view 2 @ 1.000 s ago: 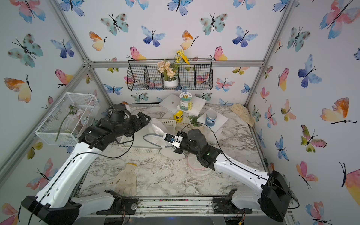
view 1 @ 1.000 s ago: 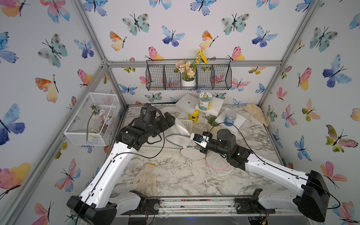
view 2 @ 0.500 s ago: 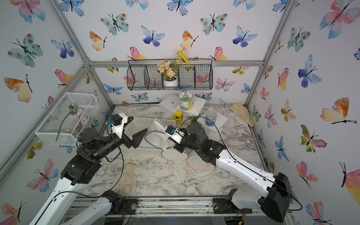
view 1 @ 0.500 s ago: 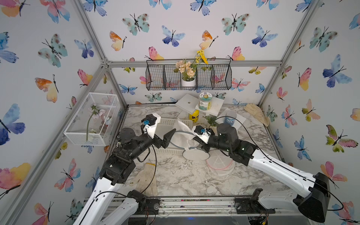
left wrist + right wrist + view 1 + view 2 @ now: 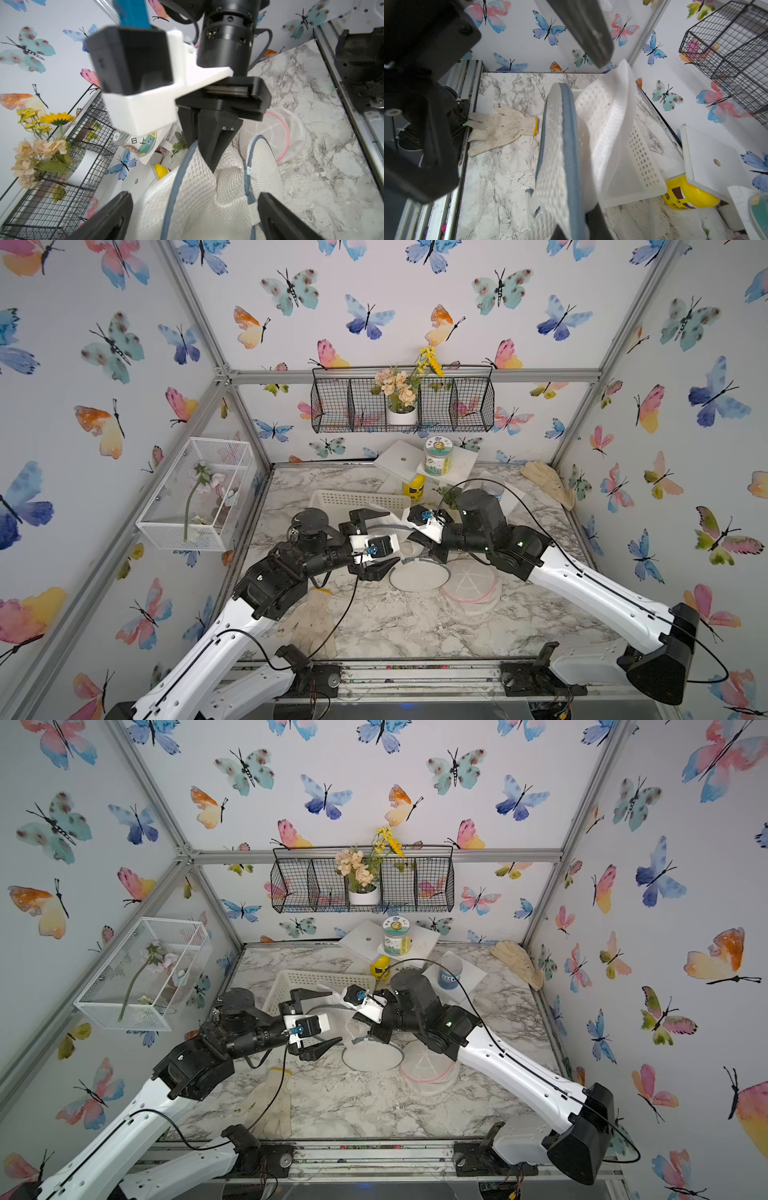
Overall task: Turn the laundry bag inside out
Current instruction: Turn over the laundry bag.
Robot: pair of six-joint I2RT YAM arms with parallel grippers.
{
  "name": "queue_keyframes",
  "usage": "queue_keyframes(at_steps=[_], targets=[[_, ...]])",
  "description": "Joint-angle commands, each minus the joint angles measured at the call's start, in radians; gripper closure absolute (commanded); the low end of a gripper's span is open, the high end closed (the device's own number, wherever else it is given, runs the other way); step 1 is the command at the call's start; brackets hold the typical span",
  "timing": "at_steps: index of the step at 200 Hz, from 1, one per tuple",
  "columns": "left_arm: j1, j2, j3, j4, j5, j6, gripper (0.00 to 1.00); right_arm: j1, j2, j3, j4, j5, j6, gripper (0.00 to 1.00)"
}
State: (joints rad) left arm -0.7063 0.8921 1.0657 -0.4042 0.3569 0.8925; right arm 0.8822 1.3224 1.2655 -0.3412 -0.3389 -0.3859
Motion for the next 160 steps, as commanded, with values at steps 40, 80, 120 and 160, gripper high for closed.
queue_keyframes(at_steps=[40, 80, 120, 160], targets=[[-0.077, 0.004, -0.089, 0.219, -0.254, 0.229, 0.01, -0.005, 0.02, 0.069, -0.135, -0.117, -0.055, 0.97], [-0.076, 0.026, -0.089, 0.203, -0.234, 0.241, 0.25, -0.005, 0.006, 0.054, -0.144, -0.089, -0.137, 0.97], [-0.076, 0.056, -0.07, 0.147, -0.216, 0.224, 0.4, -0.005, 0.013, 0.061, -0.148, -0.068, -0.2, 0.97], [-0.074, 0.101, -0.022, 0.071, -0.222, 0.181, 0.44, -0.005, -0.006, 0.034, -0.12, -0.022, -0.296, 0.97]])
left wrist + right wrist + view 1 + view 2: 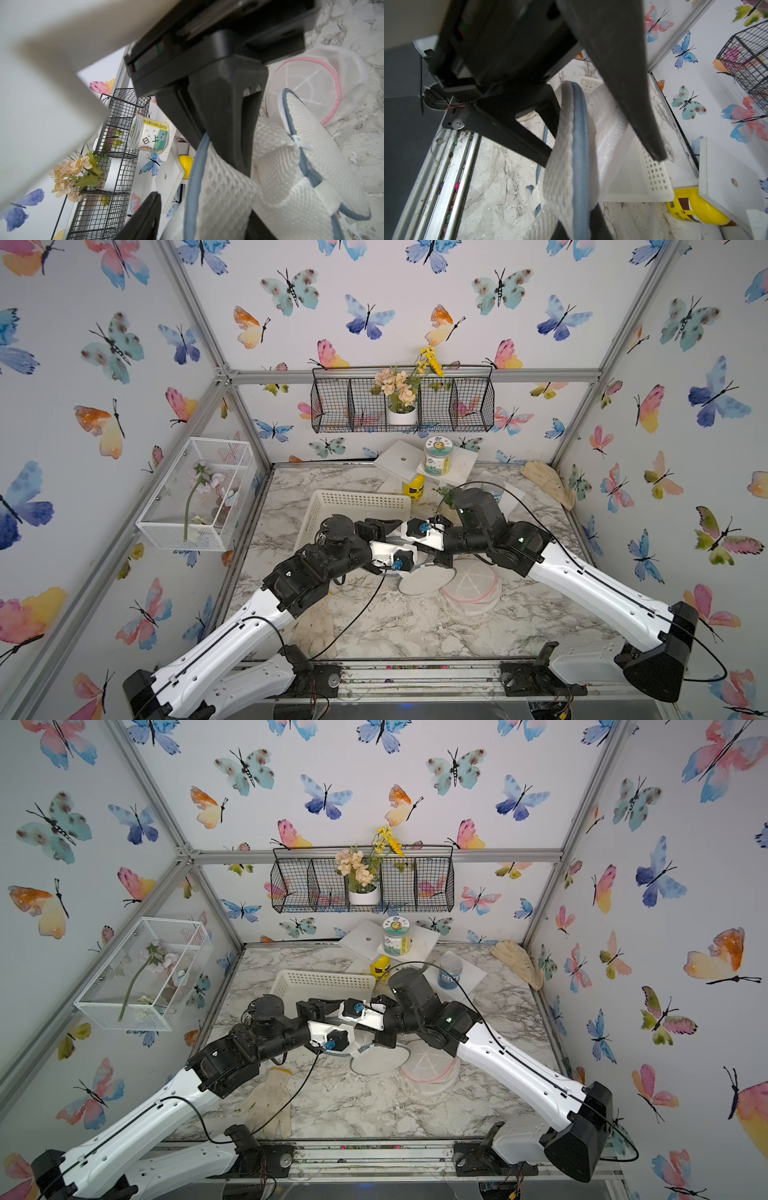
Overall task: Turn the laundry bag inside out
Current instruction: Turn over the laundry bag.
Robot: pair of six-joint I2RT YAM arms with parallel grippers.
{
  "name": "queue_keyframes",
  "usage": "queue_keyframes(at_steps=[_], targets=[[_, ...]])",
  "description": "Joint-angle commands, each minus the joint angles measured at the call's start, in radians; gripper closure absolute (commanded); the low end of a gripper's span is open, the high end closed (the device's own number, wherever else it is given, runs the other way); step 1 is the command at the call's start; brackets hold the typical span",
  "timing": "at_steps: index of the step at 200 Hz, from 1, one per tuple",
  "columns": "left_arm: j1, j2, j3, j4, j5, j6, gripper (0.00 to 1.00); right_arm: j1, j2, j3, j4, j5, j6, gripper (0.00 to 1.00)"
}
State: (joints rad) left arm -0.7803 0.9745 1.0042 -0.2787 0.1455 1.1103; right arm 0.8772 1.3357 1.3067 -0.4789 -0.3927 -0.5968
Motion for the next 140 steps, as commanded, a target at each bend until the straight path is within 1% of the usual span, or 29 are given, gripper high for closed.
queue_keyframes(at_steps=[1, 24, 37, 58, 76, 84, 106, 140], targets=[[0.0, 0.02, 0.041, -0.055, -0.011, -0.038, 0.44, 0.0, -0.02, -0.008, 0.018, 0.031, -0.089, 0.97], [0.014, 0.04, 0.063, -0.085, 0.023, -0.074, 0.44, 0.0, -0.042, -0.035, 0.045, 0.045, -0.178, 0.97], [0.021, 0.057, 0.076, -0.106, 0.04, -0.093, 0.46, 0.0, -0.051, -0.048, 0.068, 0.048, -0.212, 0.97], [0.027, 0.076, 0.099, -0.146, 0.059, -0.111, 0.55, 0.0, -0.06, -0.059, 0.099, 0.059, -0.23, 0.97], [0.036, 0.079, 0.105, -0.155, 0.073, -0.124, 0.65, 0.001, -0.066, -0.07, 0.118, 0.069, -0.234, 0.97], [0.039, 0.078, 0.104, -0.158, 0.075, -0.129, 0.68, 0.0, -0.067, -0.072, 0.124, 0.068, -0.235, 0.97], [0.041, 0.079, 0.097, -0.154, 0.071, -0.144, 0.73, 0.0, -0.065, -0.073, 0.138, 0.04, -0.211, 0.97], [0.052, 0.07, 0.089, -0.132, 0.073, -0.189, 0.88, 0.0, -0.073, -0.09, 0.159, 0.026, -0.155, 0.97]])
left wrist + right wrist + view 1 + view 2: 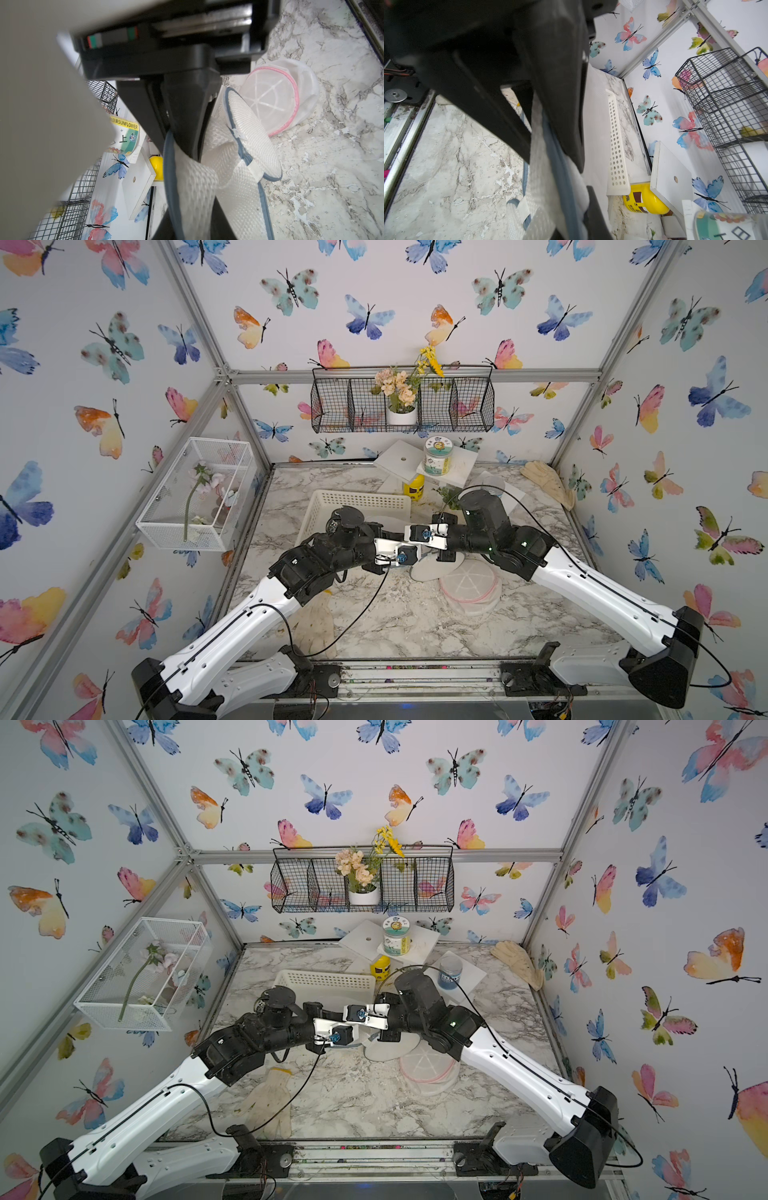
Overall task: Turn the laundry bag inside out
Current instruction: Turn over the laundry bag.
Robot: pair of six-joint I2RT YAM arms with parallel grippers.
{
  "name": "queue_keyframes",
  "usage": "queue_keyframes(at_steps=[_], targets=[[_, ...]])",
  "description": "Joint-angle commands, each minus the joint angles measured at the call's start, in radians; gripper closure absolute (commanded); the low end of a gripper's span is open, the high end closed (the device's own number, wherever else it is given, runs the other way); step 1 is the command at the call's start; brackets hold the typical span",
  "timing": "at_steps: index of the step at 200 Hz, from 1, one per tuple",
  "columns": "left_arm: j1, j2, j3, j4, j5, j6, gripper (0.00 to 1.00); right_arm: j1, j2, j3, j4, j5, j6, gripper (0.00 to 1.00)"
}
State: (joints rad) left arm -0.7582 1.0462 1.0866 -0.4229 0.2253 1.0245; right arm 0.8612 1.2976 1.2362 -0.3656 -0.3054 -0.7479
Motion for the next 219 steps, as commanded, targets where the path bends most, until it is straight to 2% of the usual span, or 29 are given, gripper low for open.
queue_keyframes(at_steps=[1, 21, 43, 55, 82, 119, 131, 144, 166, 207, 219], targets=[[0.03, -0.002, 0.006, 0.012, -0.006, -0.103, 0.88, 0.016, -0.035, -0.019, 0.046, -0.06, -0.001, 0.97], [0.048, -0.009, 0.002, 0.01, 0.008, -0.132, 1.0, 0.01, -0.038, -0.024, 0.061, -0.064, 0.052, 0.97], [0.075, -0.017, -0.003, 0.02, 0.023, -0.182, 1.0, 0.008, -0.034, -0.027, 0.079, -0.083, 0.108, 0.93], [0.085, -0.021, -0.007, 0.024, 0.031, -0.212, 1.0, 0.007, -0.034, -0.035, 0.104, -0.074, 0.156, 0.81], [0.113, -0.019, -0.004, 0.014, 0.065, -0.328, 1.0, 0.006, -0.063, -0.072, 0.202, -0.019, 0.297, 0.44], [0.153, -0.021, -0.01, -0.001, 0.103, -0.498, 1.0, 0.006, -0.159, -0.175, 0.283, 0.144, 0.504, 0.24], [0.162, -0.027, -0.01, 0.002, 0.103, -0.541, 1.0, 0.006, -0.204, -0.238, 0.331, 0.164, 0.567, 0.21], [0.167, -0.034, -0.01, 0.011, 0.095, -0.583, 1.0, 0.006, -0.242, -0.315, 0.417, 0.132, 0.639, 0.21], [0.169, -0.035, 0.008, 0.025, 0.083, -0.647, 1.0, 0.016, -0.223, -0.39, 0.535, 0.072, 0.772, 0.21], [0.169, -0.038, 0.047, 0.045, 0.079, -0.722, 1.0, 0.05, -0.161, -0.475, 0.734, 0.132, 0.777, 0.24], [0.169, -0.039, 0.055, 0.048, 0.077, -0.736, 1.0, 0.05, -0.14, -0.492, 0.785, 0.144, 0.769, 0.27]])
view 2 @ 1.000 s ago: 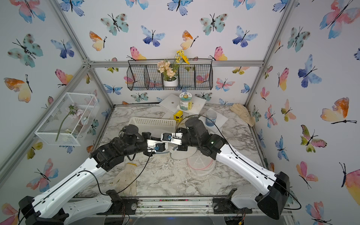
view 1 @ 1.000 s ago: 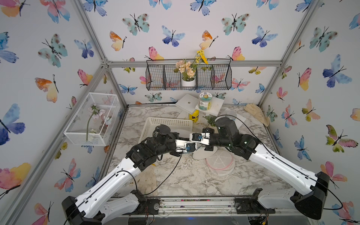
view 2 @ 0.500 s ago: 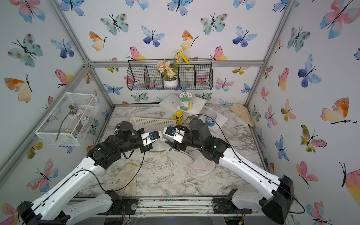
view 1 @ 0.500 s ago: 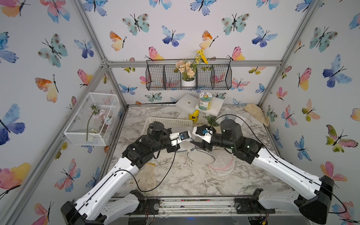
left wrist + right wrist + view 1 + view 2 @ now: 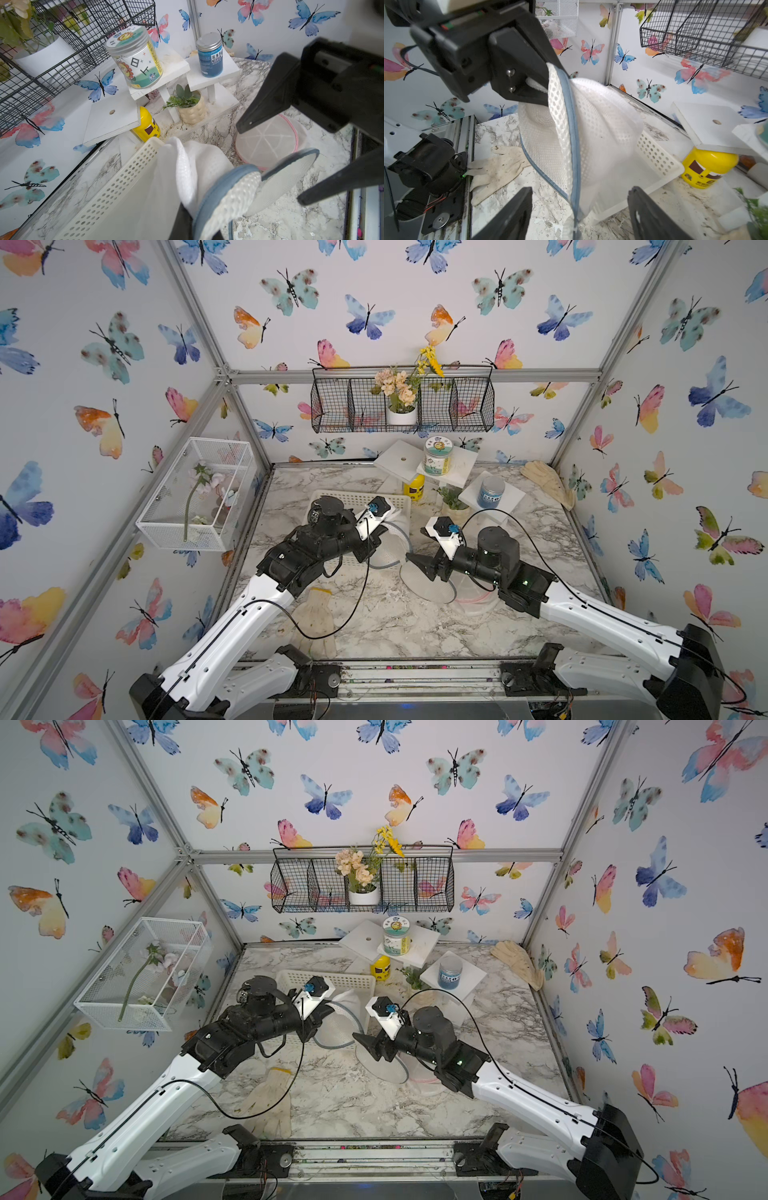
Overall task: Turn the laundry bag inside out
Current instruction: Turn over the laundry bag.
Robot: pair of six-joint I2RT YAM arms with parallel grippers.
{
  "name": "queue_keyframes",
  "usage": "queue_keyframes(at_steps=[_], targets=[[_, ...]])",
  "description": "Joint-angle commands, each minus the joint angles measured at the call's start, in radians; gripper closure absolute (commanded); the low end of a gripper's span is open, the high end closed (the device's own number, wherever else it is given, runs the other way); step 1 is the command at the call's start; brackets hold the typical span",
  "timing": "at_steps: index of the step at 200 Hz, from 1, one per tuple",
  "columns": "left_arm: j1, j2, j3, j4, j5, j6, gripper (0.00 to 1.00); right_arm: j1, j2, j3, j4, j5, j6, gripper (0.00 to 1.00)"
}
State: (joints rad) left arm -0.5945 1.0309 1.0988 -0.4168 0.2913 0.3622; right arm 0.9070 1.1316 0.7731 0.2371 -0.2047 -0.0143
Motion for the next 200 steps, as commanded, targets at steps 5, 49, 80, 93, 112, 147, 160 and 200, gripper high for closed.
queue_keyframes(at_steps=[5, 49, 80, 93, 112, 147, 160, 200], targets=[[0.005, -0.023, 0.043, 0.045, 0.011, -0.081, 1.0, 0.004, 0.036, -0.036, 0.203, 0.053, 0.033, 0.3], [0.005, -0.023, 0.052, 0.04, 0.01, -0.107, 1.0, 0.004, 0.04, -0.049, 0.254, 0.199, 0.001, 0.78], [0.004, -0.046, 0.032, 0.027, 0.031, -0.041, 1.0, 0.003, 0.004, 0.003, 0.145, 0.289, -0.06, 0.98], [0.004, -0.044, 0.043, -0.005, 0.056, 0.0, 1.0, 0.0, 0.005, 0.062, 0.052, 0.293, -0.092, 0.98], [0.001, -0.025, 0.073, -0.081, 0.095, 0.069, 1.0, -0.014, 0.014, 0.147, -0.061, 0.275, -0.131, 0.98], [-0.022, 0.006, 0.125, -0.195, 0.132, 0.182, 1.0, -0.086, 0.037, 0.262, -0.179, 0.232, -0.182, 0.98], [-0.032, 0.017, 0.139, -0.233, 0.146, 0.214, 1.0, -0.112, 0.057, 0.306, -0.222, 0.192, -0.22, 0.98], [-0.061, 0.032, 0.165, -0.309, 0.234, 0.292, 1.0, -0.153, 0.155, 0.474, -0.375, 0.066, -0.347, 0.98]])
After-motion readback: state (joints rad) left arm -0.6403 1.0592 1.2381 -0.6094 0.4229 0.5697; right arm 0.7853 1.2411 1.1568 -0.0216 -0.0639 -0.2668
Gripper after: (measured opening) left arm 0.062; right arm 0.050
